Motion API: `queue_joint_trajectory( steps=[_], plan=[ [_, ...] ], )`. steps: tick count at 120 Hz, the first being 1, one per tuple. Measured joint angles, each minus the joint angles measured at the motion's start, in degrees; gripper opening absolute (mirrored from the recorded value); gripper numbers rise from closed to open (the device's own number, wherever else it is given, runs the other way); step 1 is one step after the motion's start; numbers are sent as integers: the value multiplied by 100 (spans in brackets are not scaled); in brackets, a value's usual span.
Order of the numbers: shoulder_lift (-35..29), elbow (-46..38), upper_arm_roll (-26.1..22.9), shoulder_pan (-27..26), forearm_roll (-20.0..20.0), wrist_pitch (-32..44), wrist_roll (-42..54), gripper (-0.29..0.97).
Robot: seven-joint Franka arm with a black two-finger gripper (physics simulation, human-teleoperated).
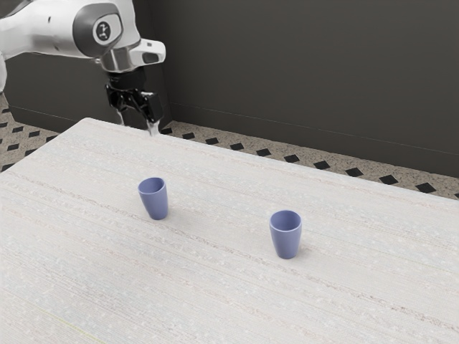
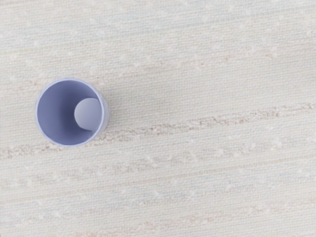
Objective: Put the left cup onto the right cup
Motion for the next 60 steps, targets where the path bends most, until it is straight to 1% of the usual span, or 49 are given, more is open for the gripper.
queue_joint_trajectory(
  steps=[21,35,60],
  plan=[
    [420,235,13,220,-36,106,18,68],
    [672,287,14,382,-131,166,28,68],
    [1172,487,13,427,-210,357,41,68]
  ],
)
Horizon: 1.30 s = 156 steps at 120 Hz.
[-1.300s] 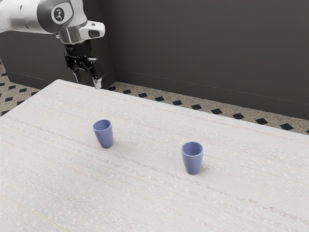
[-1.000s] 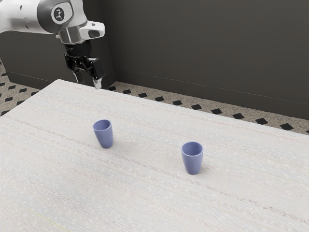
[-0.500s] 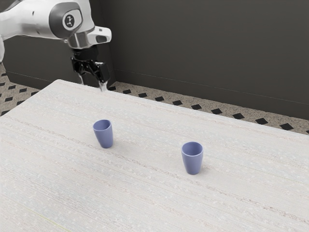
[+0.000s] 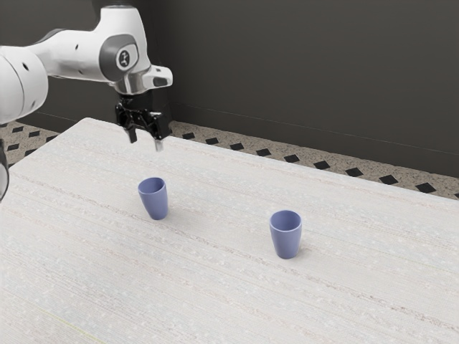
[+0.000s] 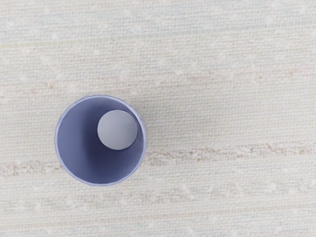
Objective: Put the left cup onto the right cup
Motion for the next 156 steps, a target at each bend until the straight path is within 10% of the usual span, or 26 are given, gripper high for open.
queue_joint_trajectory(
  steps=[156],
  plan=[
    [927,-493,-3,133,-499,1153,-65,68]
  ],
)
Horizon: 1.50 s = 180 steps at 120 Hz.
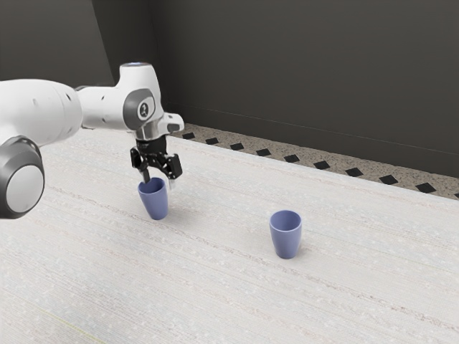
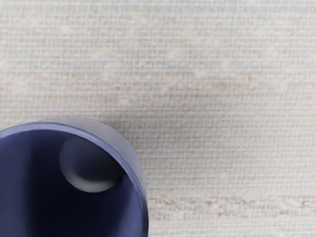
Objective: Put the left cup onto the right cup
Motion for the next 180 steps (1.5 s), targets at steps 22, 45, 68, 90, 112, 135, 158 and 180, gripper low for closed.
queue_joint_trajectory(
  steps=[22,45,68,90,112,135,158,180],
  plan=[
    [0,-166,-5,0,-5,264,-2,68],
    [16,-282,-6,0,-17,420,-4,68],
    [67,-370,-6,-3,-28,602,-6,61],
    [101,-383,-8,-6,-31,724,-10,27],
    [106,-512,-14,-9,-36,869,-12,3],
    [87,-526,-22,-12,-16,956,-8,-6],
    [36,-534,-18,-18,24,988,-14,-9],
    [-279,-757,-15,-18,65,994,-29,-10]
  ],
)
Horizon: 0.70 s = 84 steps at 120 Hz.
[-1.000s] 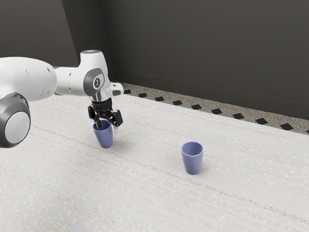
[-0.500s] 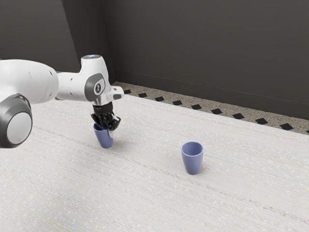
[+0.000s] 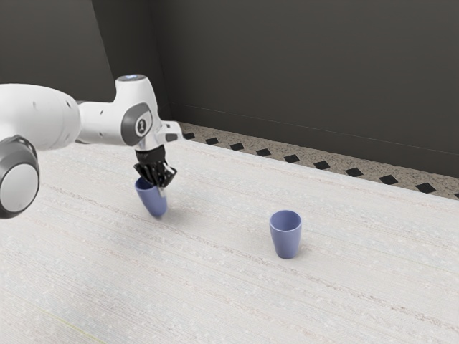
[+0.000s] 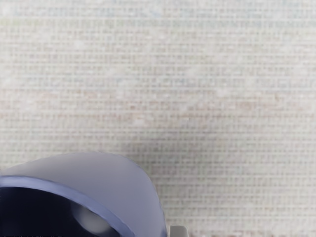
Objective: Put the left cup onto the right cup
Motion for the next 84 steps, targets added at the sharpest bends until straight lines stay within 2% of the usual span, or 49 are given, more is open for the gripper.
queue_joint_trajectory(
  steps=[29,51,84],
  plan=[
    [-719,-509,-7,-98,25,-54,-19,-10],
    [-1241,-888,-19,-398,163,-95,-38,-10],
    [-1802,-939,-179,-708,316,-499,-136,-10]
  ],
)
